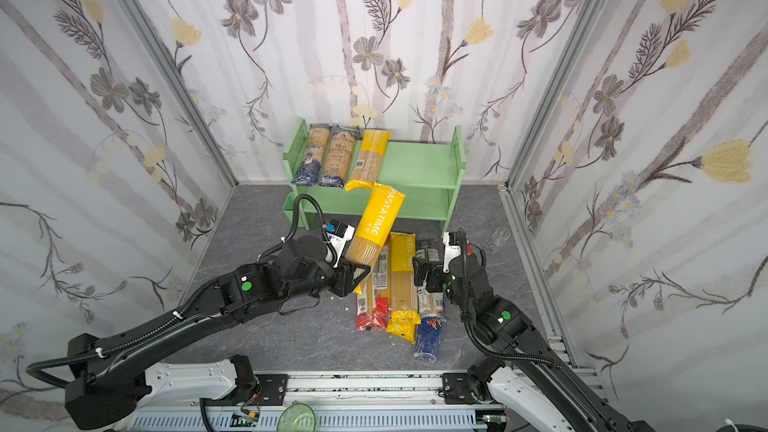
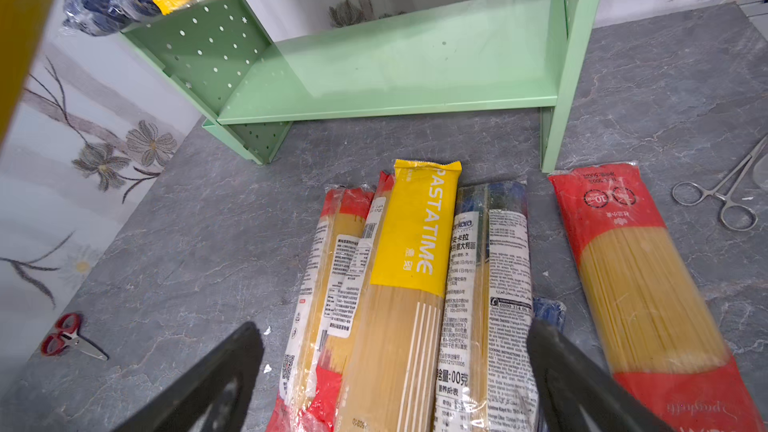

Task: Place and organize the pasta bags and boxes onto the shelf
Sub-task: 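Lift the second PASTATIME pack onto the top shelf beside the first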

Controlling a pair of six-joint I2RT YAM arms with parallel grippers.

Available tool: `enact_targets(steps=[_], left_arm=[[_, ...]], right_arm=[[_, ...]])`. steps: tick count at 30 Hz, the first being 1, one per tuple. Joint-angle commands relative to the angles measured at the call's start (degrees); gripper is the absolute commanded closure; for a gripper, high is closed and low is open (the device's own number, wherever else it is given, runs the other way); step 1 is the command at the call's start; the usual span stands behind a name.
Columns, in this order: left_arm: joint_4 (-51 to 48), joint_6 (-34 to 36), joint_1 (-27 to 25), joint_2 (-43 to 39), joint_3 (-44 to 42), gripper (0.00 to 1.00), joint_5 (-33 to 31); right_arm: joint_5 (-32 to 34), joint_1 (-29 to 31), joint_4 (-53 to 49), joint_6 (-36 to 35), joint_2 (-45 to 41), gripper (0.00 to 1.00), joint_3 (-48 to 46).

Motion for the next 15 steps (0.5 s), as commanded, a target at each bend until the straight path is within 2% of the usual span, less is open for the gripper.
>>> enact_targets(steps=[1,5,15], left_arm=[[4.53,3.95,0.54,2.17,6.03,0.98,-5.59],[3.54,6.46,3.22,9.6,14.42,0.98,-5.81],[2.57,7.29,13.24,33.05,41.44,0.94,1.67]], right_arm=[[0.1,0.06,0.67,-0.3,-0.43,0.0,0.98],[0.11,0.03,0.67,-0.78,-0.39,0.0,1.8],[1.68,-0.06,1.35,-3.45,0.54,0.0,5.89]])
